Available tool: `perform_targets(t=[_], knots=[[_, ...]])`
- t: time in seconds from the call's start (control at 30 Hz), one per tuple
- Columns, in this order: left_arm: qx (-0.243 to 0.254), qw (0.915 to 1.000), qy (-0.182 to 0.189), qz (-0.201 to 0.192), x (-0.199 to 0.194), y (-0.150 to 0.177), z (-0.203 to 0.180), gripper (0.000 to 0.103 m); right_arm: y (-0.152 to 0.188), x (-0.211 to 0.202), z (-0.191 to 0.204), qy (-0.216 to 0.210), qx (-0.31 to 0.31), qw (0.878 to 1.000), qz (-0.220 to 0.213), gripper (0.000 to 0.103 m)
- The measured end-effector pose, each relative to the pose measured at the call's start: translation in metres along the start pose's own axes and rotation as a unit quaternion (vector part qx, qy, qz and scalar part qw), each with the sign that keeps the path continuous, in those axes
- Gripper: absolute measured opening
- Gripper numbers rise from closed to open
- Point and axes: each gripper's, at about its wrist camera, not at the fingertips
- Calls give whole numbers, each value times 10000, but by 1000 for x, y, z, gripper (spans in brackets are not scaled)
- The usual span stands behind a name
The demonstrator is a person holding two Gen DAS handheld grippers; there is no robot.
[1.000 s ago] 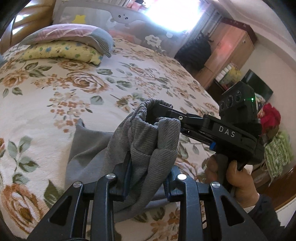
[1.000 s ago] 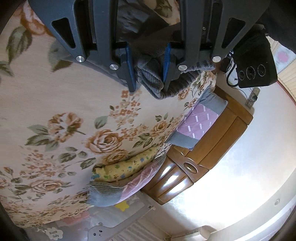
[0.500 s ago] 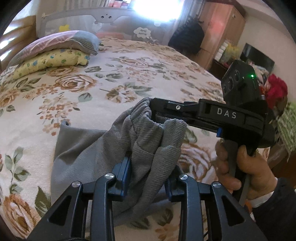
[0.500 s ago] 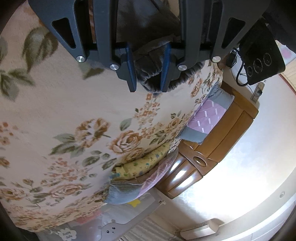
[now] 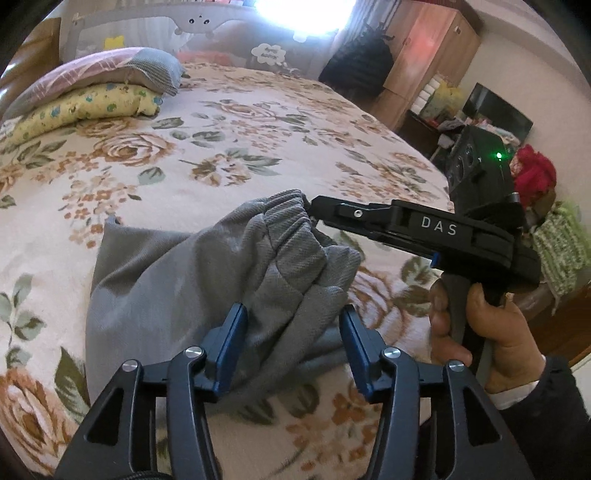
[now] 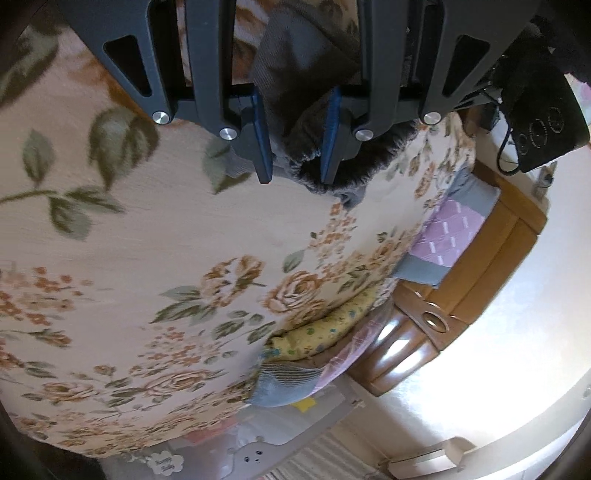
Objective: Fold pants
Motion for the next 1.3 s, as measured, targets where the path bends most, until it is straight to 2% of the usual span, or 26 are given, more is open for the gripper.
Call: perform_targets(t=[0.27, 0.33, 0.37, 0.4, 0.57, 0.7, 0.83, 1.0, 1.23, 1.3], knots=[[-376, 9991, -51, -177, -29, 4, 23, 59, 4, -31, 25, 208, -65, 9991, -372, 29], [-486, 9986, -116, -196, -33, 3, 31, 59, 6, -32, 35, 284, -115, 9988, -376, 43], [-525, 9983, -151, -206, -34, 2, 35, 59, 8, -32, 39, 359, -138, 9985, -383, 58], [-568, 9980, -174, -216, -35, 2, 39, 59, 10, -32, 45, 419, -213, 9981, -404, 62], [-813, 9959, -304, -271, -41, -2, 62, 59, 26, -24, 61, 747, -452, 9959, -220, 62], [-1044, 9934, -402, -261, -43, -2, 83, 59, 39, -15, 63, 852, -424, 9955, -19, 62], [-1197, 9915, -449, -221, -43, 0, 98, 60, 47, -7, 64, 1159, -462, 9921, 128, 62], [-1258, 9908, -498, -11, -34, 3, 108, 62, 49, -2, 60, 1311, -317, 9907, 171, 63], [-1333, 9895, -528, 191, -26, 8, 116, 62, 63, 4, 45, 1898, -411, 9801, 398, 64], [-1364, 9891, -499, 227, -24, 8, 118, 62, 65, 3, 36, 1814, -184, 9824, 403, 64]])
Point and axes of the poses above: each gripper's, at about its wrist camera, not at the fingertips, and x roughly the way its jaws point, z to its left, y to its underside, and after that the axes turned 1 degree about -x, right-handed
